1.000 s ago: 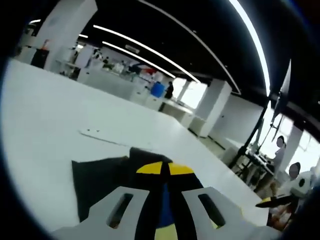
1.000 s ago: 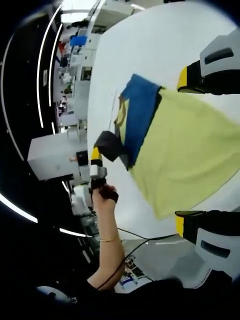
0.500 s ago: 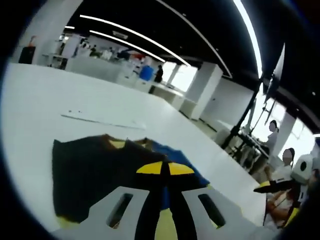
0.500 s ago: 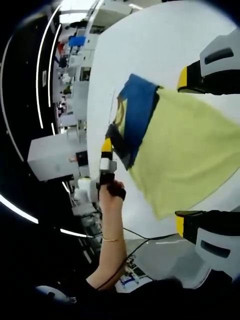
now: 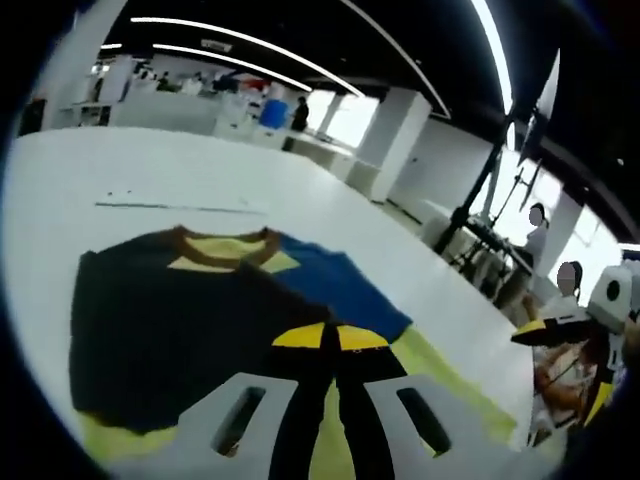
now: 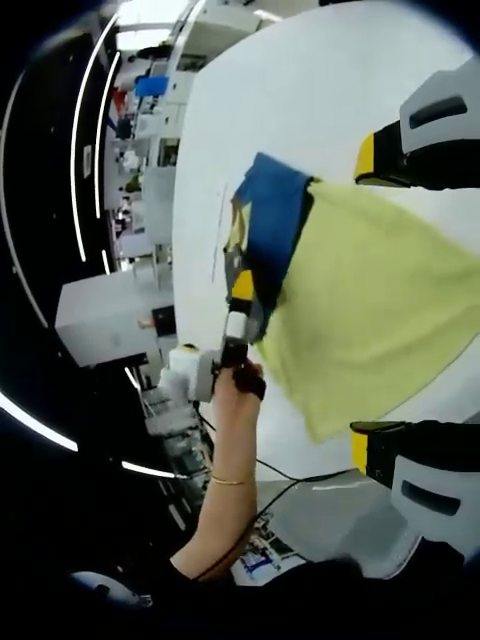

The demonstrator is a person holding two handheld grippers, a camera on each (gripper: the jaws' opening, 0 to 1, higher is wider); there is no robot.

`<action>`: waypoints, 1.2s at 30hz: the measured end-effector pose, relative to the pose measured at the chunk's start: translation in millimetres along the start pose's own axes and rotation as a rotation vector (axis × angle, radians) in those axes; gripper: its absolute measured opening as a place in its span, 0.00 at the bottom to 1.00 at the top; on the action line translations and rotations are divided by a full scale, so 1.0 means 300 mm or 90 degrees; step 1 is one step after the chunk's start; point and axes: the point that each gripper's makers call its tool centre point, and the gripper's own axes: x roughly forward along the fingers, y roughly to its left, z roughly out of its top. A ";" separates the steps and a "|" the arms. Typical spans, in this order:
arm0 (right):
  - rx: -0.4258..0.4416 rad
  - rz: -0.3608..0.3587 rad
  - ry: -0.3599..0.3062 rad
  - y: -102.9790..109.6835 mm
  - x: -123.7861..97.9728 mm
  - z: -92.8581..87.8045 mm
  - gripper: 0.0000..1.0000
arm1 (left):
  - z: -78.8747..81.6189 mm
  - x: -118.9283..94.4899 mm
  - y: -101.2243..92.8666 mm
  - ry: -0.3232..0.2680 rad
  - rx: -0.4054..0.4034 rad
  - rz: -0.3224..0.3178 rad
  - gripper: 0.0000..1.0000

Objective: Fold the garment on the visible template until the final outline fits inside the template.

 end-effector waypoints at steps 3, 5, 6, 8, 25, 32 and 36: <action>0.001 -0.001 0.000 -0.003 0.001 -0.001 0.97 | -0.031 0.005 -0.013 0.022 0.030 -0.008 0.08; 0.001 -0.001 -0.002 -0.005 0.001 0.001 0.97 | -0.039 0.002 -0.024 0.026 0.041 -0.017 0.12; 0.001 -0.001 -0.002 -0.006 0.001 0.002 0.97 | -0.041 0.001 -0.028 0.026 0.045 -0.019 0.17; 0.001 -0.001 -0.003 -0.007 0.001 0.004 0.97 | -0.040 -0.004 -0.033 0.026 0.069 -0.022 0.21; 0.000 0.007 -0.007 0.001 0.015 0.012 0.97 | -0.030 -0.061 0.083 0.035 0.139 0.047 0.70; 0.002 0.005 -0.003 -0.001 0.013 0.006 0.96 | -0.062 -0.071 0.131 0.061 0.137 0.062 0.69; 0.002 0.004 -0.004 -0.003 0.013 0.006 0.96 | -0.074 -0.081 0.157 0.064 0.114 0.069 0.59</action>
